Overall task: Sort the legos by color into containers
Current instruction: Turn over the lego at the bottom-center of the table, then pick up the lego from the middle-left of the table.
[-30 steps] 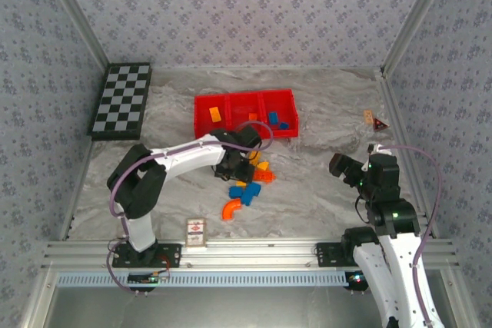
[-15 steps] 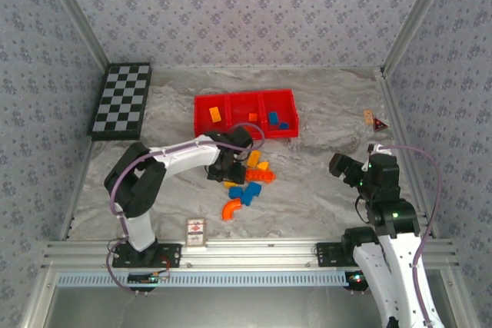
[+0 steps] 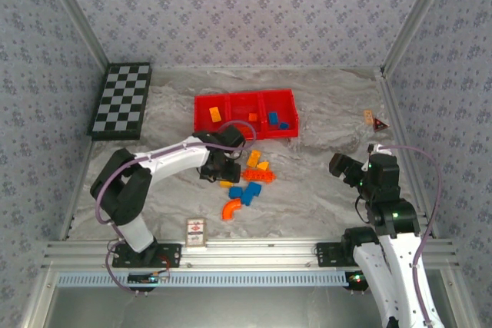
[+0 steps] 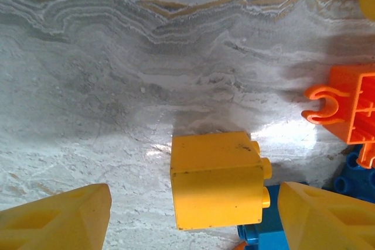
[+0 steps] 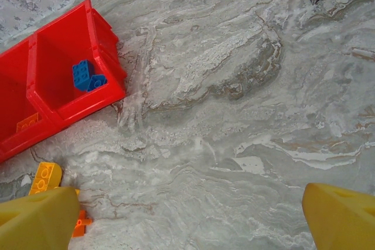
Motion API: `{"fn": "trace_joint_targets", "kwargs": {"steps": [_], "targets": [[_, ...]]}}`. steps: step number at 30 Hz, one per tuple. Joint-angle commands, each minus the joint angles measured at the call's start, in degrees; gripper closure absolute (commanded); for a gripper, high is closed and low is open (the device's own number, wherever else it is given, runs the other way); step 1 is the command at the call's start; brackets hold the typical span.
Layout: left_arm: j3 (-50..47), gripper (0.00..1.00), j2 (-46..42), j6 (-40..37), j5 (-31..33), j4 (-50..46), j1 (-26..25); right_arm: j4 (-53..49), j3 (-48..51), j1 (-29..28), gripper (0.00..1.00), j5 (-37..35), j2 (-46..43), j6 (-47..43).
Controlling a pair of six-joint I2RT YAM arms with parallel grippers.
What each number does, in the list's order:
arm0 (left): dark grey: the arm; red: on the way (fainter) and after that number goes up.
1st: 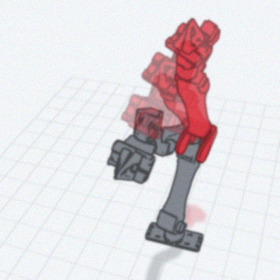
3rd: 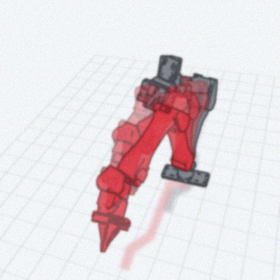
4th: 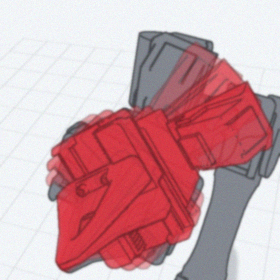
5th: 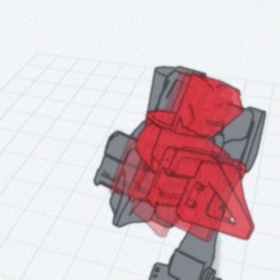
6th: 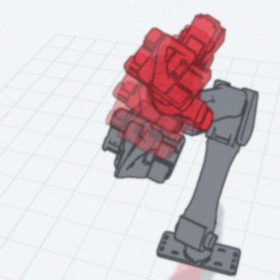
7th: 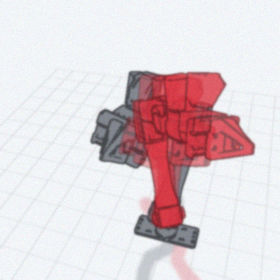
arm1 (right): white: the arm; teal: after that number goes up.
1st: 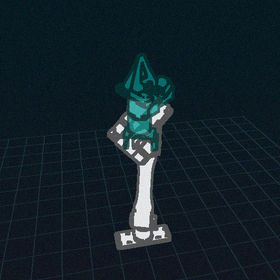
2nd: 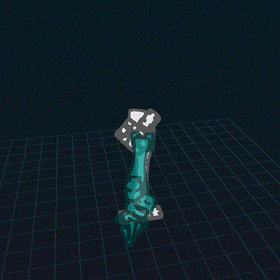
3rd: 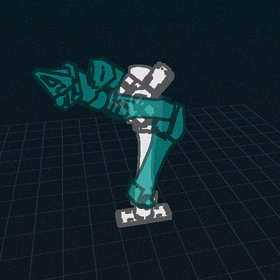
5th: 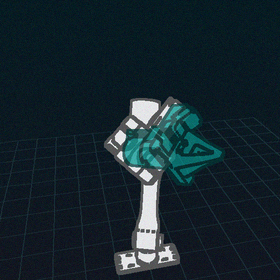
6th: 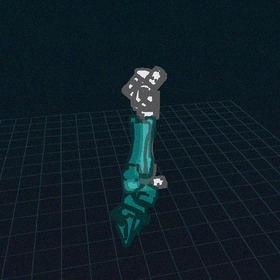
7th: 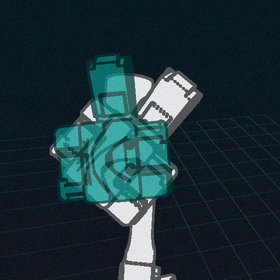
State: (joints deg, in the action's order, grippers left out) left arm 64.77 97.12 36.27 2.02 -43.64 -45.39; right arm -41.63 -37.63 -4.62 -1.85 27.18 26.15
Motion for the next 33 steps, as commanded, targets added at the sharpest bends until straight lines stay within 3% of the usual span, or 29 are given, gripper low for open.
{"fn": "trace_joint_targets", "kwargs": {"steps": [1, 7, 14, 24, 33], "targets": [[0.0, 0.23, 0.3, 1.4, -1.7, 0.1, -0.5, 0.9, 0.6, -0.1, 0.00, 1.0, 0.3, 0.7], [1.0, 0.24, 3.6, 1.9, -1.6, -0.2, -1.3, 1.0, 0.6, -0.1, 0.00, 1.3, 0.4, 0.7], [1.7, 0.37, 6.1, 2.0, -1.5, -0.9, -1.0, 0.9, 0.6, -0.1, 0.00, 1.3, 0.4, 0.7], [0.0, 0.54, 4.1, 2.0, -0.3, -0.1, 1.1, 0.9, 0.7, -0.1, 0.00, 1.3, 0.4, 0.7], [6.5, 0.57, -2.4, -2.4, 4.6, -6.0, 6.2, 1.0, 0.6, -0.2, 0.00, 1.2, 0.5, 0.6]]}}
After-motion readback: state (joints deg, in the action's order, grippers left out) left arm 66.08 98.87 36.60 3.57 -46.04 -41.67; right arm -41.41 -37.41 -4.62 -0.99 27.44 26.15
